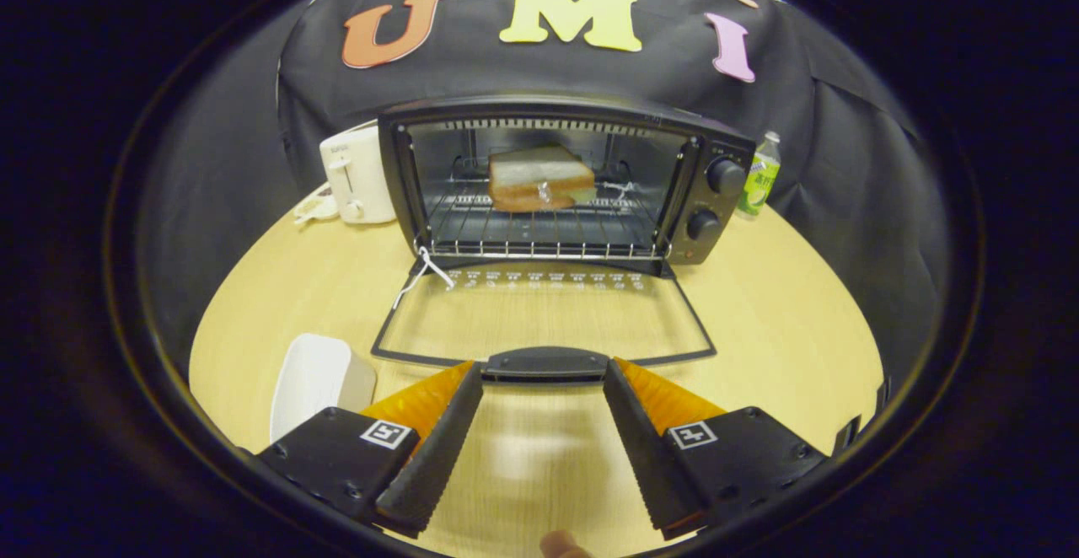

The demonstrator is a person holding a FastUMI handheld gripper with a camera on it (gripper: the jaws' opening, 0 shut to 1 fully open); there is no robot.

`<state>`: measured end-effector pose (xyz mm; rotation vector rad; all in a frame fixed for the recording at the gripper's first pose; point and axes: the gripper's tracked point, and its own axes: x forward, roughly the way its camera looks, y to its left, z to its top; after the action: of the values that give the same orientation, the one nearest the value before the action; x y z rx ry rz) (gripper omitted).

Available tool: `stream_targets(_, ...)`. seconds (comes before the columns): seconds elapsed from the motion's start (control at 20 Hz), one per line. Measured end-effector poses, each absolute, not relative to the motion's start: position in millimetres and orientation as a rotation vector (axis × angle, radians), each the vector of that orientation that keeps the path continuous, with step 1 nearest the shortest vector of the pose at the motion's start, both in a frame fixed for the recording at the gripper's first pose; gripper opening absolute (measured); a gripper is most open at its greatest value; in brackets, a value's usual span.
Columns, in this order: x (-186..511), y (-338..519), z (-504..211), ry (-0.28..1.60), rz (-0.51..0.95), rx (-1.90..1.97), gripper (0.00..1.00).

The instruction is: Open the toaster oven, put the food inside, and close the toaster oven door.

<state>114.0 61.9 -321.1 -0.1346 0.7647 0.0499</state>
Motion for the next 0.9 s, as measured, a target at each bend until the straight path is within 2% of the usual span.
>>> stream_targets(0.4,119.2,57.7,-346.6,0.831,0.056,-0.069,0.95)
stream_targets(0.9,121.5,60.5,-336.8,0.824,0.054,-0.08,0.94)
